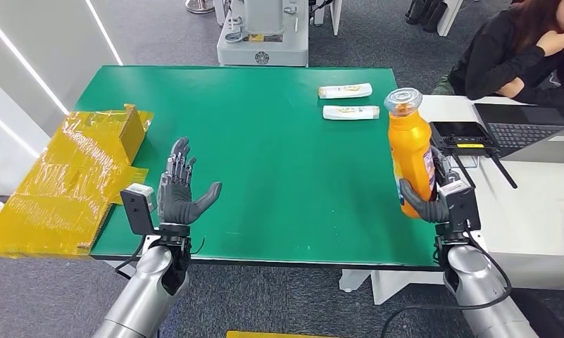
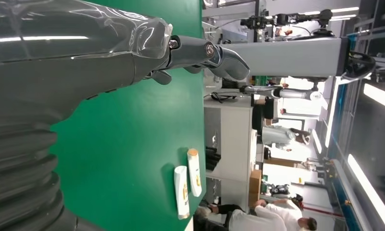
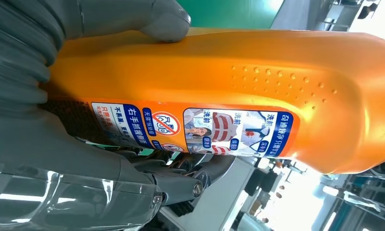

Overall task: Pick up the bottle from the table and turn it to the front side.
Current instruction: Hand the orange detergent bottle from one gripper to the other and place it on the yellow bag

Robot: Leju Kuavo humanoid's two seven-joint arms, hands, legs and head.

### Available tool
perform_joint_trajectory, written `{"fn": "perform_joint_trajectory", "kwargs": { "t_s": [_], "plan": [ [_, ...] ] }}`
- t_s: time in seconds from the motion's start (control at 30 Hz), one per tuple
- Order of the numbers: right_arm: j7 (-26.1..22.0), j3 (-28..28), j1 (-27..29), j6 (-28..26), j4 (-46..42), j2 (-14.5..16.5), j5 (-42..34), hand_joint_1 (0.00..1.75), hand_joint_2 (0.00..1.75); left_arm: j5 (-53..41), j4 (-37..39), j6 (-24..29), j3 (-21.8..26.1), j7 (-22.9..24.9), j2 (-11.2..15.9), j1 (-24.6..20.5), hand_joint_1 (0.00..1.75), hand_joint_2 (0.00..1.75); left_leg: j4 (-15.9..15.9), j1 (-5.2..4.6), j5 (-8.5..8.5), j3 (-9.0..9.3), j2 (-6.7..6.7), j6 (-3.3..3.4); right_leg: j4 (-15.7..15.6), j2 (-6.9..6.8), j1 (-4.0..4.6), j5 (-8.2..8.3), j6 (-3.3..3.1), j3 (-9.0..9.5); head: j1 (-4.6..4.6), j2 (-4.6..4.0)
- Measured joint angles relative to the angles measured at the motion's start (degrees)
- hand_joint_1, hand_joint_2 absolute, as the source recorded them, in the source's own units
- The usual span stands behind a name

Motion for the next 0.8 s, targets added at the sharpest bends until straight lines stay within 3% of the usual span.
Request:
{"fn": "perform_joint_trajectory", "kwargs": {
  "t_s": [0.5, 0.8],
  "plan": [
    [-1.3, 2.13, -10.18, -0.38, 6.32, 7.94, 1.46, 1.75, 1.75, 1.13, 0.17, -3.84, -3.09, 2.28, -1.15, -6.0, 0.0, 1.75, 0.0, 0.01, 0.04, -0.05, 0.0, 0.02, 0.1, 0.01, 0.01, 0.01, 0.0, -0.08, 0.0, 0.0],
    [-0.04, 7.74, -15.68, -0.8, 9.7, 14.21, 5.11, 1.75, 1.75, 2.35, 0.07, -4.4, -4.35, 4.07, -1.8, -8.25, 0.0, 1.75, -0.01, 0.02, 0.07, -0.05, 0.01, -0.02, 0.13, 0.02, 0.01, 0.01, 0.0, -0.12, -0.01, 0.0]
  ]
}}
